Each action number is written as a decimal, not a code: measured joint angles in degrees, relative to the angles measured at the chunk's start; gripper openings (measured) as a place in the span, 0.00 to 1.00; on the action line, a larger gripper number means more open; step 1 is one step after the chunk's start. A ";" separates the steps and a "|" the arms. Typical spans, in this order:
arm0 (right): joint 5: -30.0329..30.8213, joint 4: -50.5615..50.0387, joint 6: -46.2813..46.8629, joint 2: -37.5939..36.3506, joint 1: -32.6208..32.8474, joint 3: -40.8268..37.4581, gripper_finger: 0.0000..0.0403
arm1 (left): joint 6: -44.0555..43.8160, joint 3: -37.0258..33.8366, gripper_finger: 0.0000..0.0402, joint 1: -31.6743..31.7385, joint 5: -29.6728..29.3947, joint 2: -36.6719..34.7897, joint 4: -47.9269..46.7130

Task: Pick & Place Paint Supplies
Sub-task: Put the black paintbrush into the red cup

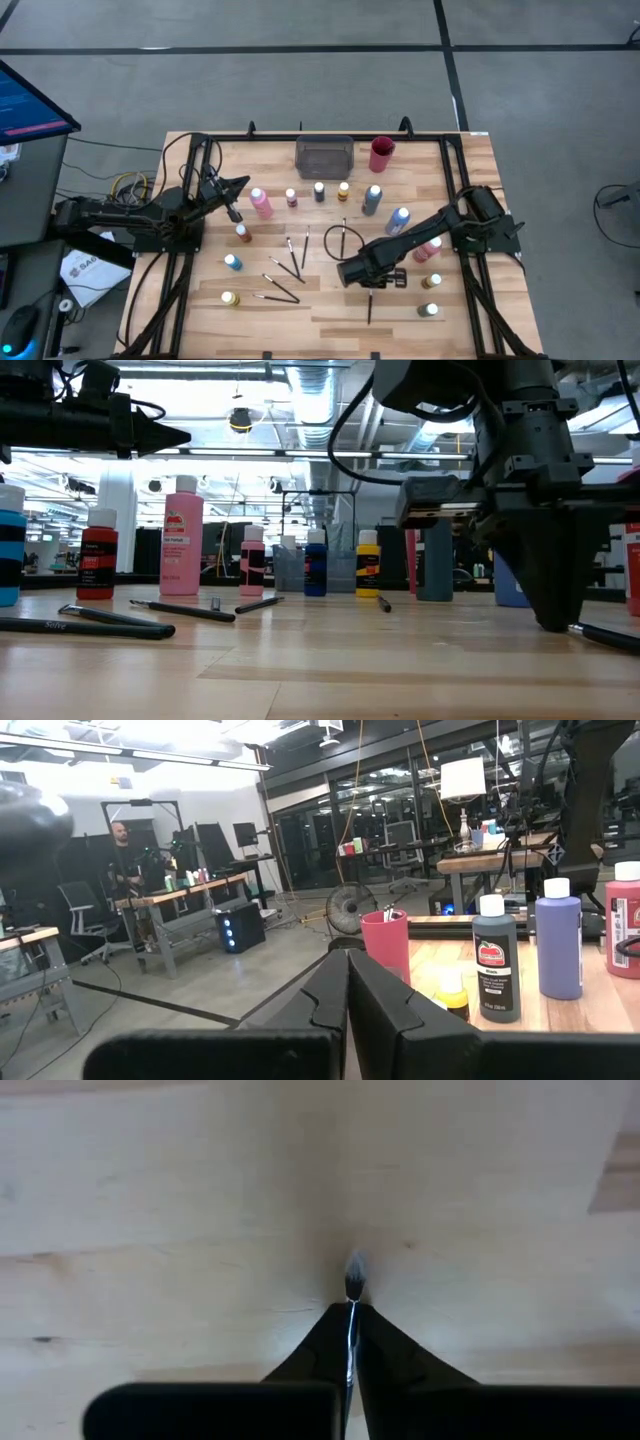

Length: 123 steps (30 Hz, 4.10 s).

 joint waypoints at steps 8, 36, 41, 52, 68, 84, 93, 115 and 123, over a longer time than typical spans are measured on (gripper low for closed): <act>7.84 -0.34 -1.77 0.12 0.94 3.66 0.00 | 0.01 -0.01 0.01 0.00 0.01 0.01 -0.02; 49.45 -6.38 -45.93 -35.92 -21.18 4.76 0.00 | 0.02 -0.01 0.01 0.00 0.00 0.02 0.39; 49.48 -3.73 -60.94 -40.58 -31.77 4.78 0.00 | 0.02 -0.01 0.01 0.00 -0.01 0.00 0.44; 46.66 14.10 -89.60 -40.86 -45.73 1.19 0.00 | 0.02 0.00 0.01 0.00 -0.01 0.02 0.52; 32.04 56.75 -100.01 -41.70 -55.42 -28.46 0.00 | 0.02 0.01 0.01 0.00 -0.03 0.00 0.59; 31.86 63.77 -99.73 -41.72 -55.54 -35.52 0.14 | 0.00 -0.01 0.01 0.00 -0.05 0.01 0.61; 31.84 60.76 -99.55 -44.29 -54.19 -34.50 0.36 | 0.02 0.01 0.01 0.00 -0.05 0.02 0.61; 28.58 -14.50 -55.78 -23.92 -22.57 16.11 0.42 | 0.00 0.00 0.01 0.00 -0.05 0.01 0.62; 23.12 -20.21 -41.94 -11.32 -17.20 22.72 0.50 | 0.00 -0.01 0.01 0.00 -0.05 0.02 0.63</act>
